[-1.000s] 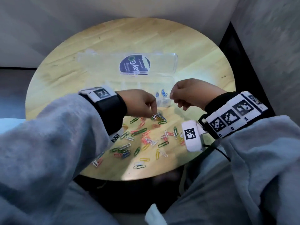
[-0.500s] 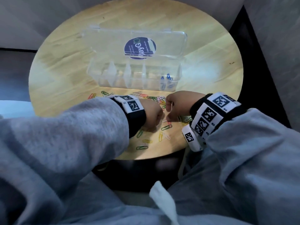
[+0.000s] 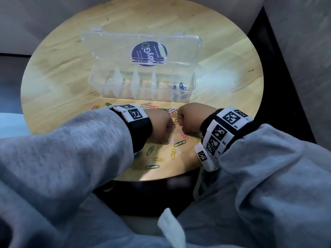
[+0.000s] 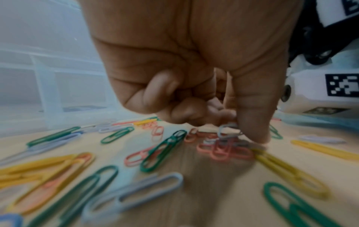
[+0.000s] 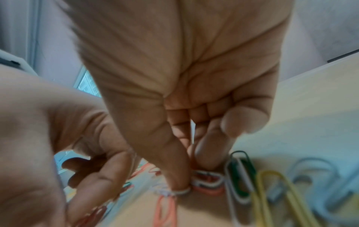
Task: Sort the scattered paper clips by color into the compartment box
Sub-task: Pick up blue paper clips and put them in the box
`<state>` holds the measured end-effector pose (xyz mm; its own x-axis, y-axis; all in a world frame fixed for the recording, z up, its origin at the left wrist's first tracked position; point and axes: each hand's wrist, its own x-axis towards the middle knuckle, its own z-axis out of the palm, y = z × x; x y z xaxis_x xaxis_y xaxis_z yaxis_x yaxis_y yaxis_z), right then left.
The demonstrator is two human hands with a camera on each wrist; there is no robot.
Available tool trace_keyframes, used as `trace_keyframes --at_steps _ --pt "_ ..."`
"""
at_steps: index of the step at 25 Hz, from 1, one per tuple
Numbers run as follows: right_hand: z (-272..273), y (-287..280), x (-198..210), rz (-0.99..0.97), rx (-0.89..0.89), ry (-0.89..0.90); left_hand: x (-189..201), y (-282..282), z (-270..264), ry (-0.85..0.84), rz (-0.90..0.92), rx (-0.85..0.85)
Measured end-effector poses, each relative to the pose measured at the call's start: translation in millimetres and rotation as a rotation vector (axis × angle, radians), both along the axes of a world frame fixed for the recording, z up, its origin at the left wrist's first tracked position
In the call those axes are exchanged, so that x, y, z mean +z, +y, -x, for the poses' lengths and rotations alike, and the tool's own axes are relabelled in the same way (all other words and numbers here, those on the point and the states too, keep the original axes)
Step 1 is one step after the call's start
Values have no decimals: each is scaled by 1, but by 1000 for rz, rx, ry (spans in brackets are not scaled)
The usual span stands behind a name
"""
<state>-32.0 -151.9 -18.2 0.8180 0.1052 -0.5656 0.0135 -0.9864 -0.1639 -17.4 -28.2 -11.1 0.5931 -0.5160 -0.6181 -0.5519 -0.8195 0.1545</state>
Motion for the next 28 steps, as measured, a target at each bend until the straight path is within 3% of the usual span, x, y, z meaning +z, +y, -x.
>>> trace_keyframes --at_steps 10,15,17,22,25,28 --pt "-1 -4 8 -37 -84 16 21 7 -11 449 509 578" --pt "-5 -26 31 -322 -326 1 19 7 -14 531 589 726" --pt "-4 -31 33 -402 -365 34 16 8 -16 503 557 698" --pt "-9 -37 30 -576 -471 93 11 6 -9 122 174 234" --pt "-8 -38 30 -713 -618 120 7 1 -4 36 102 183" --pt "-5 -39 34 -780 -739 156 11 -1 -6 0 134 242"
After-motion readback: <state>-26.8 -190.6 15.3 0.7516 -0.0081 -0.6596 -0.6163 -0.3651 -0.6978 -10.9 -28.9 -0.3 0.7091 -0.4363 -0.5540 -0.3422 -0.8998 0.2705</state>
